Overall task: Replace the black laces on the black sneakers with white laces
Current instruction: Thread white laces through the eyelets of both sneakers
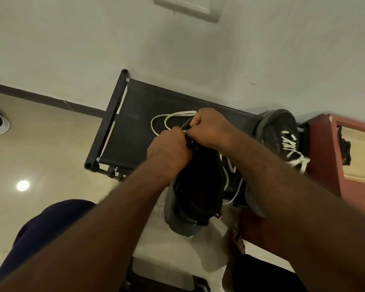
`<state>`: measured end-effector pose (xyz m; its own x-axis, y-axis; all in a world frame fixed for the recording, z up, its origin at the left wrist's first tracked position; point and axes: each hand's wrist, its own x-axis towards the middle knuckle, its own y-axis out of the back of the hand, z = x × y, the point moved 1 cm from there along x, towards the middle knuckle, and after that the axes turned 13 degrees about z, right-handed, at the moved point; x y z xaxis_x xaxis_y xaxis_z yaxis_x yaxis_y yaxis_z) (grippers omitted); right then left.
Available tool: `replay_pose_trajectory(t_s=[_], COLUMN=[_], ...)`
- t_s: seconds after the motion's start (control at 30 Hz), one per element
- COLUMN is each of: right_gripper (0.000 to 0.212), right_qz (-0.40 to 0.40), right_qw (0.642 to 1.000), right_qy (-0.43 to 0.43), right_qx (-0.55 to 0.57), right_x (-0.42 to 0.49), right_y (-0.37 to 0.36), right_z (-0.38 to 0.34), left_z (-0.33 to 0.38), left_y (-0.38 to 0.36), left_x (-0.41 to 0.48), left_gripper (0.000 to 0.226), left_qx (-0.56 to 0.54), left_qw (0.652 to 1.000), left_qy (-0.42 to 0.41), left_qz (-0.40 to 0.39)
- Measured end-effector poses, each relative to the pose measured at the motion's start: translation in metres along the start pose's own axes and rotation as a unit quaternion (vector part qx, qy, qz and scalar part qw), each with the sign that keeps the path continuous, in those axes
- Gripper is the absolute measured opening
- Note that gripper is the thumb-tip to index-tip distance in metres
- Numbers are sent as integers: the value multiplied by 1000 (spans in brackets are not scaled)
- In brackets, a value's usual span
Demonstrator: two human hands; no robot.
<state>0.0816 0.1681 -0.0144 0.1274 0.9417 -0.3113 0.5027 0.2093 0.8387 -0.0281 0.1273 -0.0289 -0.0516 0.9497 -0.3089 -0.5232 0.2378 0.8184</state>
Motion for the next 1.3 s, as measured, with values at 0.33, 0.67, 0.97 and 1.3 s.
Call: replay_pose_trajectory(t_s=[0.33, 0.67, 0.97, 1.3], right_gripper=[13, 22, 40, 14], right_qz=[-24, 49, 18, -128], right_qw=[997, 995, 999, 722], right_qy=[-63, -2, 15, -57], right_qx=[27, -88, 41, 678], right_x=[3, -16, -14, -67], right_y=[10, -5, -4, 70], right_z=[12, 4, 14, 14], left_z=[-8, 1, -7, -1], left_y=[12, 10, 6, -2], left_x=[8, 15, 14, 10], left_gripper=[16, 41, 37, 29], left_qx=[-167, -79, -134, -106], left_qw=[983, 996, 989, 992], left_qy=[69, -19, -31, -72], left_qz=[19, -27, -54, 11])
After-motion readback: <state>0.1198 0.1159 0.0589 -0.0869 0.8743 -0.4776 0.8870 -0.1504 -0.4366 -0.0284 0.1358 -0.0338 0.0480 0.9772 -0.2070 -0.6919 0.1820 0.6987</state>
